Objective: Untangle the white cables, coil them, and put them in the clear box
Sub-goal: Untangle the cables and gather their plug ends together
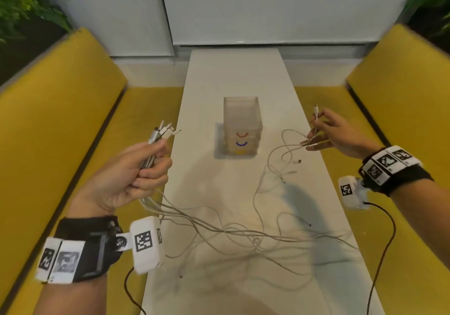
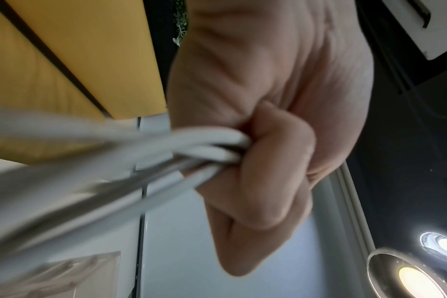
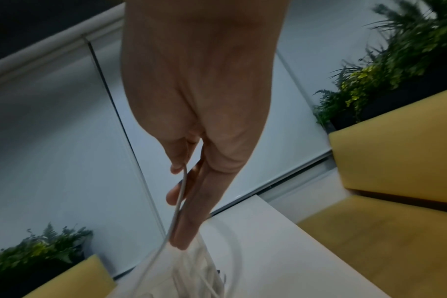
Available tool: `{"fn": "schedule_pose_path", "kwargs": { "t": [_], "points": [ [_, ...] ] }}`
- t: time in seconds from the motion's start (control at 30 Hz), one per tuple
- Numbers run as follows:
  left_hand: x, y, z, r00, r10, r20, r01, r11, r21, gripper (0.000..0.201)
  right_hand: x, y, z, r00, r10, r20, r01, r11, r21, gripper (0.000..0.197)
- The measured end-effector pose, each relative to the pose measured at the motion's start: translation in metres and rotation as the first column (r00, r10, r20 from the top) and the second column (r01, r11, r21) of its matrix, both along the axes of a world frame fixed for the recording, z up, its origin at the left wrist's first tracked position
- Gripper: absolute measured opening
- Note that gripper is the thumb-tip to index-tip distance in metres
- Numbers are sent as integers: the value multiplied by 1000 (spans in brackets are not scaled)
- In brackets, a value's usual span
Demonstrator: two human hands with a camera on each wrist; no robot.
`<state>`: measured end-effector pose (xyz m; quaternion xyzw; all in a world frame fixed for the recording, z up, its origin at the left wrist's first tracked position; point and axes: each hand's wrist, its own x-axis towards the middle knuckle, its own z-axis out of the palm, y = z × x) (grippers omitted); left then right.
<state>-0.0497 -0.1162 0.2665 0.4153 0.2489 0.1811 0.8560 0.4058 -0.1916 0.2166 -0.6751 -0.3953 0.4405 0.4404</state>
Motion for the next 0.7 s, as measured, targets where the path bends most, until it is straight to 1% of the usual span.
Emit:
{"fn": "schedule_pose_path", "kwargs": {
  "t": [0.07, 0.1, 0.17, 0.23, 0.3, 0.37, 0.43, 0.5, 0.53, 0.6, 0.67, 0.7],
  "points": [
    [0, 0, 2, 1000, 6, 17, -6, 1000, 19, 36, 1, -5, -3, 1000, 12, 19, -12, 1000, 0, 13],
    [1, 0, 2, 1000, 18, 24, -18, 999, 36, 36, -1, -7, -3, 999, 16, 41, -17, 1000, 27, 16],
    [5, -1, 1, 998, 57, 37, -60, 996, 68, 34, -6, -8, 4, 996, -6, 85, -7, 988, 153, 16],
    [13, -3, -1, 993, 101, 55, -107, 988, 112, 29, -14, -8, 22, 993, -48, 105, 16, 957, 289, 13],
    [26, -8, -2, 986, 151, 73, -161, 971, 176, 28, -27, -6, 42, 993, -10, 122, -35, 932, 360, 19],
    [44, -14, -2, 976, 201, 84, -216, 948, 233, 26, -47, -4, 60, 981, 100, 166, -155, 919, 363, 25],
    [67, -20, -3, 968, 232, 94, -249, 931, 267, 21, -73, -3, 70, 953, 214, 212, -275, 906, 321, 28],
    [94, -26, -5, 964, 253, 79, -265, 912, 313, 18, -99, -2, 74, 925, 311, 219, -365, 888, 279, 31],
    [107, -29, -6, 962, 268, 59, -272, 898, 346, 20, -111, -1, 73, 904, 358, 234, -413, 873, 261, 29],
    [132, -37, -10, 949, 315, -19, -275, 854, 442, 27, -130, -1, 69, 838, 433, 333, -517, 825, 228, 20],
    [150, -46, -15, 928, 364, -84, -269, 807, 526, 24, -140, 0, 63, 781, 449, 435, -574, 791, 213, 12],
    [157, -50, -18, 914, 394, -98, -284, 792, 540, 21, -142, 1, 61, 775, 436, 458, -571, 793, 211, 9]
  ]
}}
